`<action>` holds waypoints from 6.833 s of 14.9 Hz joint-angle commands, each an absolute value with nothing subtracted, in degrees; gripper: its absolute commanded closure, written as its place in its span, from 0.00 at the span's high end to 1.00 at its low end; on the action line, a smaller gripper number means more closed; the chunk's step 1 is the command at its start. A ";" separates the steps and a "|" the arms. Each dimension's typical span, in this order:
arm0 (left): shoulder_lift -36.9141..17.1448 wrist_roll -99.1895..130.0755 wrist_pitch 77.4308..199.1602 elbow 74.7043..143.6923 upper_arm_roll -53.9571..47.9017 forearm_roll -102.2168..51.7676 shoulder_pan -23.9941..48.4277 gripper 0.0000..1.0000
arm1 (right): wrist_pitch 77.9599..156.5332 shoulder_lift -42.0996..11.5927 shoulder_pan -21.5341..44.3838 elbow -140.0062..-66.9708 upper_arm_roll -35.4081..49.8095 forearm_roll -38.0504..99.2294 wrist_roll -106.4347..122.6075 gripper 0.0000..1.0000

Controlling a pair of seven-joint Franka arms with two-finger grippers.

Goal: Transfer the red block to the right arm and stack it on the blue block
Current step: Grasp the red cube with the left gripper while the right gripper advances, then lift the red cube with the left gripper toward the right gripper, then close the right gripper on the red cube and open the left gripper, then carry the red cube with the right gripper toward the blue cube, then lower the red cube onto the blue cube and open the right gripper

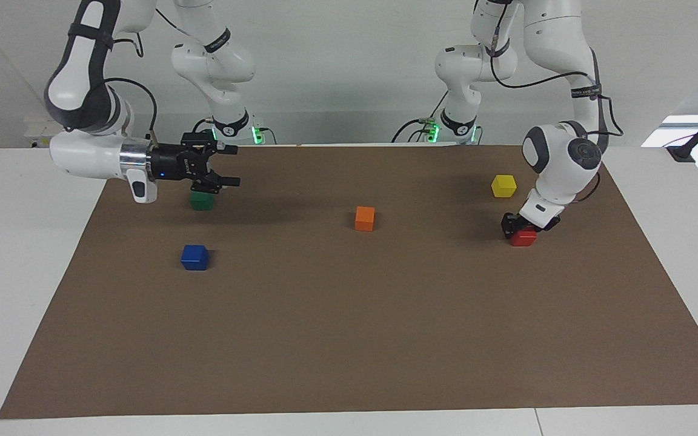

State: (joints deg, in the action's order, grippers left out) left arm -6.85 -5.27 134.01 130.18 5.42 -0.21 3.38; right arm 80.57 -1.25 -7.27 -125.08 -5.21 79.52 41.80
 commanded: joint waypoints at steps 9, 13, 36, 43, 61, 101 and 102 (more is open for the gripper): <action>-5.28 23.42 95.91 99.95 5.71 -9.03 4.13 0.00 | 64.26 -10.09 7.37 -132.01 -5.01 111.60 54.12 1.00; -0.80 51.25 92.11 97.47 -3.31 -16.43 4.48 0.00 | 61.36 -12.56 10.45 -132.28 -4.57 113.46 53.53 1.00; 7.73 122.34 116.80 110.30 -16.17 -32.96 21.71 0.00 | 54.32 -28.30 23.82 -126.03 -2.20 128.94 58.18 1.00; 8.17 122.61 117.95 111.88 -16.08 -32.96 21.27 0.00 | 51.07 -28.13 23.64 -126.38 -1.32 129.02 56.34 1.00; 11.95 123.57 116.02 114.26 -15.73 -32.87 21.01 1.00 | 51.42 -27.69 23.20 -127.97 -0.53 128.14 58.01 0.00; 3.53 5.80 91.84 97.66 -1.26 2.76 -1.86 1.00 | 117.58 -5.80 -1.23 -113.81 -0.62 5.73 6.24 0.00; 1.60 5.80 91.76 95.73 -1.14 1.33 -1.50 1.00 | 120.12 -5.80 -1.23 -115.12 -0.62 4.76 5.20 0.00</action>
